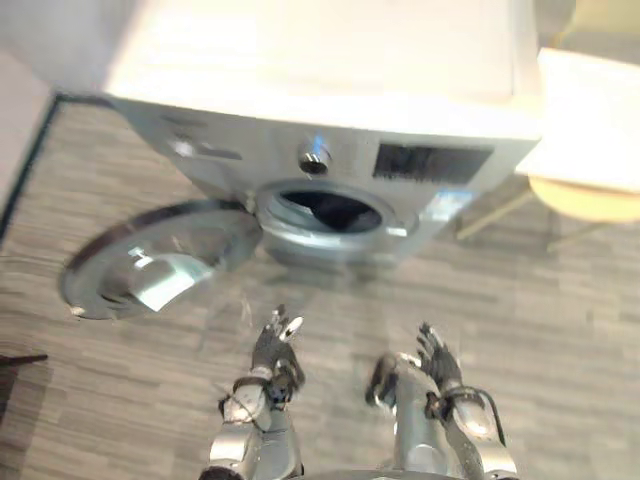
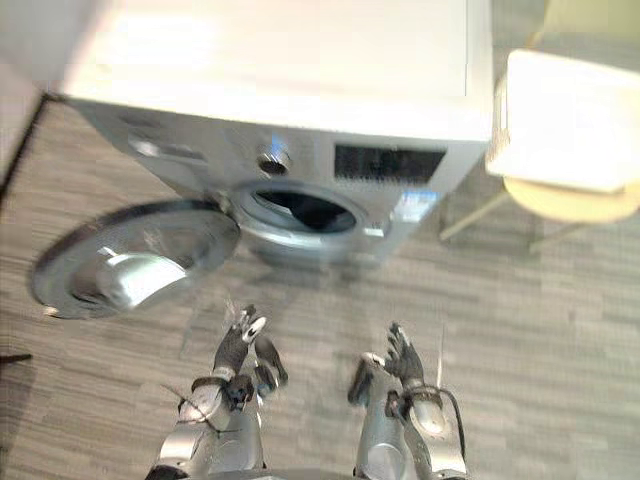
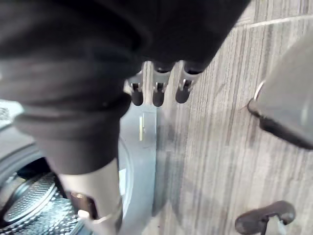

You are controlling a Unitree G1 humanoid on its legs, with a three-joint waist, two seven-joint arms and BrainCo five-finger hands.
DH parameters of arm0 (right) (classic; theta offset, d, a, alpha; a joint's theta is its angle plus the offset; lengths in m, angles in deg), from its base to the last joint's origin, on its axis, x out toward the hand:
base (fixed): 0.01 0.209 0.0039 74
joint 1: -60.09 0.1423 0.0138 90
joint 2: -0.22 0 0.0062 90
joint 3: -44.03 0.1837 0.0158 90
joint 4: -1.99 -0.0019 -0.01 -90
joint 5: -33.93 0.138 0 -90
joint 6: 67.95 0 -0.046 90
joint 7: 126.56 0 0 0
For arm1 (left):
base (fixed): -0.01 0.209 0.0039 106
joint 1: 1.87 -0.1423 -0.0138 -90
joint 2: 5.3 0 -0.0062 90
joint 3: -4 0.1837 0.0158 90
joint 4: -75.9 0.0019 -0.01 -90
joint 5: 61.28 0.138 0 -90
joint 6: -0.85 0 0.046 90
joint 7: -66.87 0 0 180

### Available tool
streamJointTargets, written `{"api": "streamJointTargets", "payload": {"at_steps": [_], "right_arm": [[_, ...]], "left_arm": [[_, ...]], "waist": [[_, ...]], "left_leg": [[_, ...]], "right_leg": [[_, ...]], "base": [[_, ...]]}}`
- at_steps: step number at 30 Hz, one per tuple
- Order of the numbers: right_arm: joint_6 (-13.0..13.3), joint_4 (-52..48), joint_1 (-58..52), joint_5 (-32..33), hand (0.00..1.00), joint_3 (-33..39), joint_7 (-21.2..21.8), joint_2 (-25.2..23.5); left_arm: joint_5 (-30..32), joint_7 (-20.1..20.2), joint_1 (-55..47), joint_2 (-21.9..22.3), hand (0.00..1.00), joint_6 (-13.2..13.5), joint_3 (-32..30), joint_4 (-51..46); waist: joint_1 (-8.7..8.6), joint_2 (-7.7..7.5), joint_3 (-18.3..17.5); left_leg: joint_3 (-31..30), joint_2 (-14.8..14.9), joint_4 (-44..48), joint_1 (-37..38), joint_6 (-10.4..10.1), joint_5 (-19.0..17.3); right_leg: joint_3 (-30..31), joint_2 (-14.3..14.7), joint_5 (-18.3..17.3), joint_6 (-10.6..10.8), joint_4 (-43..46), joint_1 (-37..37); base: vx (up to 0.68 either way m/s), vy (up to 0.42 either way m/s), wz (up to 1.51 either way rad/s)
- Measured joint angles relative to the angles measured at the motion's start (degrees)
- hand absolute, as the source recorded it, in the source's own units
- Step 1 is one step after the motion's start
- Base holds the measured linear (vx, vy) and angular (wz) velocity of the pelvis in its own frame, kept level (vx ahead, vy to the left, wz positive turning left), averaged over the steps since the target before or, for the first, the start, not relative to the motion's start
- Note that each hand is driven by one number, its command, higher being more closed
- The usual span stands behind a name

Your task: Pick up the laundry basket with both hands and put the clothes into the washing machine.

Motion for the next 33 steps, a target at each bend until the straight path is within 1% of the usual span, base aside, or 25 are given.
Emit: {"api": "streamJointTargets", "payload": {"at_steps": [2, 4, 5, 6, 7, 8, 11, 12, 13, 14, 15, 16, 18, 19, 20, 23, 24, 25, 26, 28, 29, 30, 31, 32, 33], "right_arm": [[-0.9, 5.7, -0.1, -0.7, 0.00, 3.3, -0.1, 1.3], [-1.1, 10.0, -0.9, -2.5, 0.00, 6.0, -0.1, 3.1], [-1.5, 11.9, -1.0, -4.5, 0.00, 8.0, -0.1, 3.4], [-1.9, 12.6, -1.0, -5.1, 0.00, 8.6, -0.1, 3.0], [-2.4, 13.6, -1.4, -6.3, 0.00, 8.5, 0.6, 1.8], [-2.5, 14.2, -1.6, -6.7, 0.00, 8.6, 1.3, 0.9], [-3.7, 15.3, -1.3, -7.5, 0.00, 10.2, 1.8, -0.7], [-3.7, 15.3, -1.2, -8.9, 0.00, 11.3, 1.8, -1.3], [-3.7, 15.2, -1.3, -9.2, 0.00, 11.7, 1.8, -1.3], [-3.6, 15.1, -1.2, -9.2, 0.00, 12.1, 1.8, -1.3], [-3.6, 14.9, -0.9, -8.7, 0.00, 12.9, 1.9, -1.9], [-3.7, 15.2, -0.5, -8.9, 0.00, 13.4, 1.9, -2.3], [-4.1, 16.5, 0.4, -9.6, 0.00, 13.0, 1.9, -3.2], [-4.5, 17.2, 0.9, -10.8, 0.00, 11.9, 2.1, -3.2], [-4.9, 17.2, 1.2, -11.4, 0.00, 11.6, 2.3, -3.2], [-6.0, 17.5, 1.6, -14.7, 0.00, 6.7, 2.8, -2.5], [-6.0, 17.6, 2.4, -15.5, 0.00, 4.5, 3.5, -2.1], [-6.2, 17.8, 3.0, -15.7, 0.00, 2.4, 3.8, -1.5], [-6.4, 17.7, 2.9, -16.2, 0.00, 1.3, 4.9, -0.7], [-6.7, 17.8, 2.5, -16.9, 0.00, 0.5, 5.6, 0.1], [-6.8, 17.5, 1.7, -17.4, 0.00, -0.5, 6.0, 1.1], [-6.7, 17.1, 1.1, -17.5, 0.00, -0.8, 6.1, 1.3], [-6.8, 16.4, 0.0, -17.9, 0.00, -1.5, 6.1, 2.0], [-6.8, 16.1, -0.5, -17.9, 0.00, -1.5, 6.1, 2.9], [-7.0, 15.8, -1.4, -17.9, 0.00, -1.5, 6.1, 2.5]], "left_arm": [[-1.6, 1.1, -2.0, 0.1, 0.00, 0.0, -1.7, -0.5], [-2.7, 1.9, -4.5, 0.8, 0.00, 0.0, -5.4, -3.7], [-4.4, 1.8, -5.1, 0.9, 0.00, 0.0, -10.4, -8.7], [-5.7, 1.5, -5.0, 0.5, 0.00, 0.1, -13.2, -11.2], [-7.3, 0.4, -4.9, -0.1, 0.00, 0.6, -17.4, -16.3], [-8.1, -1.0, -4.3, -1.1, 0.00, 1.4, -20.8, -20.7], [-7.7, -4.1, 1.4, -5.1, 0.00, 2.5, -24.5, -25.1], [-7.4, -5.3, 5.2, -7.9, 0.00, 2.5, -24.7, -25.3], [-6.1, -6.4, 8.2, -10.1, 0.00, 2.5, -25.2, -25.7], [-4.6, -7.3, 9.2, -10.7, 0.00, 2.5, -25.8, -26.2], [-1.6, -8.8, 11.1, -11.8, 0.00, 3.1, -27.5, -27.4], [0.8, -10.0, 13.7, -12.6, 0.00, 3.4, -29.0, -27.4], [2.8, -11.9, 14.6, -13.3, 0.00, 3.3, -32.8, -27.7], [3.7, -12.5, 13.4, -14.0, 0.00, 2.2, -36.2, -27.7], [3.7, -13.0, 12.8, -14.6, 0.00, 1.4, -38.1, -27.4], [6.2, -13.0, 14.8, -23.3, 0.00, -3.8, -44.3, -17.4], [7.4, -12.7, 17.0, -27.9, 0.00, -5.1, -44.6, -11.5], [8.5, -11.6, 21.4, -32.2, 0.00, -7.0, -44.3, -2.4], [9.6, -10.4, 28.8, -35.6, 0.00, -8.7, -43.0, 8.9], [11.4, -10.3, 35.2, -38.4, 0.00, -9.5, -39.2, 19.9], [13.9, -9.3, 41.9, -41.3, 0.00, -10.3, -33.7, 32.0], [15.6, -8.9, 43.7, -41.6, 0.00, -10.7, -32.5, 35.0], [18.6, -8.0, 45.4, -41.7, 0.00, -11.4, -31.3, 38.9], [20.2, -7.6, 46.1, -41.7, 0.00, -11.6, -31.4, 41.0], [21.3, -6.9, 46.9, -41.7, 0.00, -11.8, -31.6, 42.3]], "waist": [[-0.12, 0.89, -1.8], [-0.07, 2.07, -4.2], [0.06, 2.65, -5.3], [0.05, 1.62, -5.7], [0.09, 0.59, -6.7], [0.16, 1.12, -7.1], [0.26, 1.69, -7.7], [0.27, 1.48, -7.8], [0.14, 1.47, -7.8], [0.27, 1.61, -7.9], [-0.27, 1.90, -7.8], [-0.42, 2.26, -7.6], [-0.01, 1.64, -8.0], [0.37, 1.09, -8.3], [0.81, 0.68, -8.6], [4.45, -0.66, -11.1], [5.06, -0.92, -11.5], [5.44, -0.68, -11.5], [5.06, -0.89, -11.4], [4.10, -1.38, -11.1], [2.33, -2.22, -10.6], [1.35, -2.60, -10.3], [-0.28, -3.21, -9.9], [-1.65, -3.87, -9.4], [-1.74, -5.48, -8.4]], "left_leg": [[-0.9, 2.6, 5.1, 3.5, -0.6, -0.1], [-7.8, 4.1, 5.7, 6.4, -3.2, 1.4], [-14.2, 0.1, 4.4, 7.5, -7.7, 0.9], [-16.1, -1.8, 4.1, 7.3, -7.8, 0.9], [-20.8, -5.0, 2.3, 7.6, -9.8, -0.4], [-23.6, -5.9, 0.1, 9.0, -13.6, -3.5], [-23.1, -7.5, -4.0, 9.6, -11.6, -7.7], [-23.0, -9.0, -5.0, 9.3, -11.5, -7.7], [-22.8, -10.8, -5.3, 9.0, -10.2, -6.9], [-22.4, -11.1, -6.2, 9.2, -8.8, -6.1], [-20.7, -11.5, -8.4, 9.9, -6.0, -5.0], [-20.4, -11.7, -10.3, 10.7, -4.1, -4.2], [-19.5, -12.2, -12.8, 11.7, -2.3, -3.0], [-18.4, -12.5, -13.6, 12.1, -2.1, -2.7], [-17.6, -12.7, -13.9, 12.1, -2.1, -2.6], [-14.0, -12.3, -16.8, 11.0, -3.6, -0.2], [-13.6, -11.8, -16.9, 9.8, -3.8, 0.5], [-13.7, -11.0, -18.0, 9.1, -4.4, 2.3], [-13.9, -10.7, -20.3, 9.2, -4.8, 4.6], [-13.9, -10.0, -21.0, 9.1, -5.2, 5.9], [-10.1, -8.5, -20.9, 9.1, -4.7, 6.5], [-6.3, -7.2, -20.1, 9.1, -2.5, 5.2], [-1.8, -4.3, -18.1, 9.4, -2.0, 4.9], [-2.0, -4.3, -17.9, 9.0, -3.9, 6.2], [-3.6, -4.5, -17.7, 8.8, -4.1, 6.3]], "right_leg": [[-1.1, -2.0, 1.1, 1.1, -1.7, 3.2], [-1.5, -3.9, 2.2, 3.0, -2.0, 4.9], [-1.6, -5.8, 4.0, 5.2, -2.7, 6.0], [-1.6, -6.5, 5.0, 6.1, -4.2, 6.5], [-1.9, -7.4, 7.4, 6.7, -7.2, 7.9], [-2.5, -7.5, 9.6, 7.0, -9.1, 9.2], [-3.3, -8.2, 14.6, 6.9, -11.4, 9.0], [-3.1, -8.8, 18.7, 6.3, -12.7, 8.5], [-2.2, -9.5, 24.1, 4.1, -14.0, 7.8], [-0.7, -9.4, 26.8, 4.0, -15.3, 7.6], [3.9, -8.9, 25.3, 5.1, -11.7, 6.7], [6.6, -7.2, 18.3, 6.4, -2.6, 5.5], [5.8, -4.4, 12.2, 5.7, 5.2, 6.2], [3.9, -3.5, 8.4, 5.0, 5.1, 7.8], [2.6, -3.6, 7.3, 4.9, 3.4, 8.4], [-0.1, 0.9, 8.0, 7.0, -16.5, 12.6], [0.1, 2.9, 10.4, 8.0, -24.4, 14.9], [0.0, 5.1, 14.4, 6.9, -30.3, 16.0], [-0.3, 6.4, 15.8, 6.1, -32.4, 16.4], [-1.2, 7.0, 15.8, 6.0, -32.2, 16.3], [-1.9, 7.4, 15.4, 5.0, -31.3, 16.2], [-2.3, 7.4, 15.1, 4.6, -30.7, 16.1], [-2.5, 7.6, 14.5, 4.4, -29.3, 15.5], [-2.1, 7.4, 14.3, 4.4, -28.1, 14.6], [-0.6, 6.9, 14.3, 4.4, -26.6, 12.9]], "base": [[0.13, 0.220, 0.45], [0.07, 0.307, 0.32], [0.02, 0.294, 0.31], [-0.02, 0.376, 0.39], [-0.04, 0.374, 0.33], [-0.05, 0.396, 0.30], [-0.09, 0.375, 0.27], [-0.14, 0.359, 0.17], [-0.15, 0.354, 0.03], [-0.15, 0.315, -0.03], [-0.15, 0.259, 0.05], [-0.14, 0.223, 0.14], [-0.13, 0.138, -0.07], [-0.11, 0.046, -0.30], [-0.12, -0.036, -0.48], [-0.11, -0.156, -0.58], [-0.07, -0.212, -0.40], [-0.15, -0.218, -0.22], [-0.17, -0.189, 0.01], [-0.16, -0.104, 0.16], [-0.16, -0.049, 0.14], [-0.15, -0.027, 0.14], [-0.09, 0.019, 0.07], [-0.10, 0.058, -0.17], [-0.12, 0.099, -0.33]]}}
